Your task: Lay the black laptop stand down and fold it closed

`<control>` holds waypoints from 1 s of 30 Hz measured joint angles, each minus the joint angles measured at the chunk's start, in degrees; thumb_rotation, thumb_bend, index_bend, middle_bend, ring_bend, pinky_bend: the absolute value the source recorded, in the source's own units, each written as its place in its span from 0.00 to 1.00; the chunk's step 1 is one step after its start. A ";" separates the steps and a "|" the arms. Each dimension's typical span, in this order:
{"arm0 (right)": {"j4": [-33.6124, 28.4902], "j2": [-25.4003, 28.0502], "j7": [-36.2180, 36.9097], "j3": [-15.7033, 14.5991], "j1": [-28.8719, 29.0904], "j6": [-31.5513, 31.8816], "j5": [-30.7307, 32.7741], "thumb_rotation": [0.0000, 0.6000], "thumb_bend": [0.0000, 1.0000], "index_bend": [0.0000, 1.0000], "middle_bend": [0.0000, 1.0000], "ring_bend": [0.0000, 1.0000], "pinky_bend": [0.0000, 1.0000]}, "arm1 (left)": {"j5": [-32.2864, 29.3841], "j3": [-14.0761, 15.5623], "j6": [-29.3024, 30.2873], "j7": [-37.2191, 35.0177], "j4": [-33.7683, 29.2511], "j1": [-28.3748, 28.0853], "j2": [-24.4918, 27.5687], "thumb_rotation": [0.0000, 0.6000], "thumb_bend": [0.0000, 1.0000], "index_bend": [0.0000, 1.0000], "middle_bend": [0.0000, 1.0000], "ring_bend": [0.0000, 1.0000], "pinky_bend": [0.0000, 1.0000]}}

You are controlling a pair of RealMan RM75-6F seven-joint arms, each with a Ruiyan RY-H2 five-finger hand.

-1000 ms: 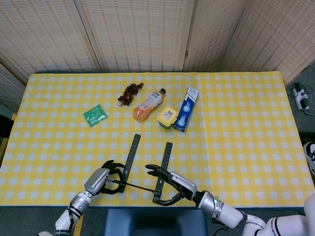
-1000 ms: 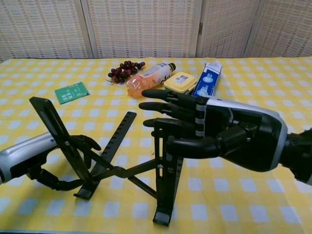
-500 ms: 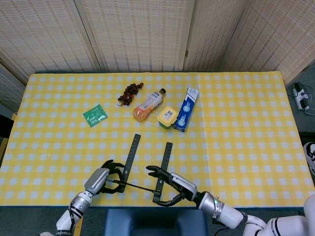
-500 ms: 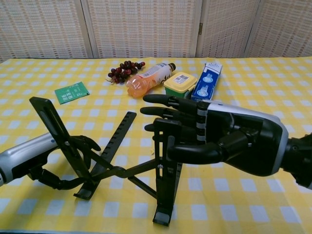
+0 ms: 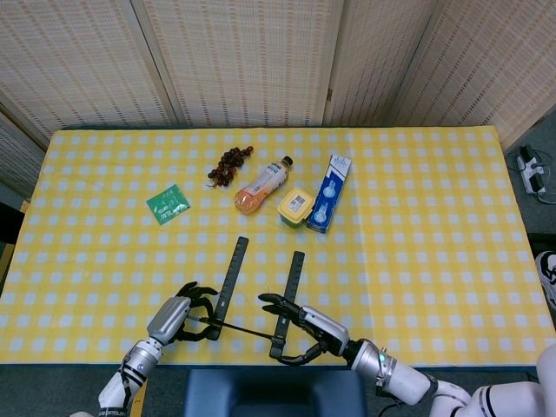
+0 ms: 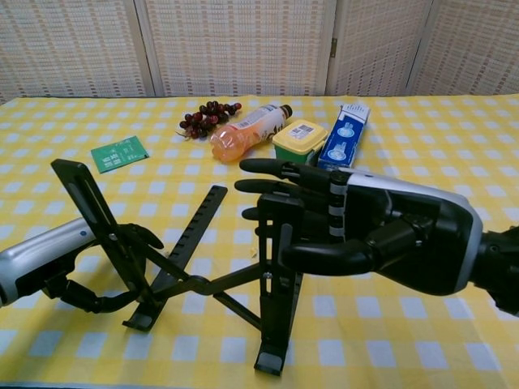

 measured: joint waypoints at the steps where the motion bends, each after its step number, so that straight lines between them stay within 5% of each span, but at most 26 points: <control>1: 0.02 -0.01 0.01 -0.02 -0.04 0.03 0.00 1.00 0.27 0.00 0.02 0.06 0.00 | 0.00 0.00 -0.06 -0.05 -0.03 -0.01 0.02 1.00 0.40 0.59 0.28 0.21 0.09; 30: 1.22 -0.16 -1.10 0.42 1.07 -1.90 -0.05 1.00 0.27 0.00 0.02 0.06 0.00 | -1.48 -0.57 1.49 1.91 -0.67 1.49 -1.41 1.00 0.50 0.67 0.35 0.24 0.09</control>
